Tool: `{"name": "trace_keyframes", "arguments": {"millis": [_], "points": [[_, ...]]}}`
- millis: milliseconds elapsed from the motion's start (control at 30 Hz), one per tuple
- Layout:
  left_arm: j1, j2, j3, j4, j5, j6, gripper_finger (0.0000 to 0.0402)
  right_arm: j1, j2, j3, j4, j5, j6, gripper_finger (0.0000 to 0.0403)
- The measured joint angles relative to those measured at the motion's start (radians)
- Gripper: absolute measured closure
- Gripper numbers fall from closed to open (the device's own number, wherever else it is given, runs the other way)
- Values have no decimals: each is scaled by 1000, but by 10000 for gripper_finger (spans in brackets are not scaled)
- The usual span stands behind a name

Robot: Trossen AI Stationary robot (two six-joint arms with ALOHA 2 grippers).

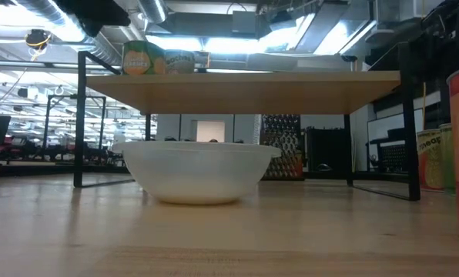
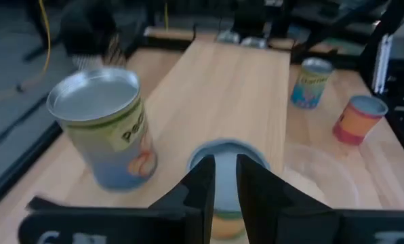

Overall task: Pick and place cans onto a shelf
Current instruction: Put the large canned pineapples on the shelf

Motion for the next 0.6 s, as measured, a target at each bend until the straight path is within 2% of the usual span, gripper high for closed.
{"name": "trace_keyframes", "arguments": {"millis": [300, 600], "points": [[0, -47, -152, 227, 30, 138, 346, 0, -1, 0, 175, 1, 0, 279], [0, -45, -186, 337, 79, 194, 346, 0, 0, 0, 238, 139, 0, 279]]}}
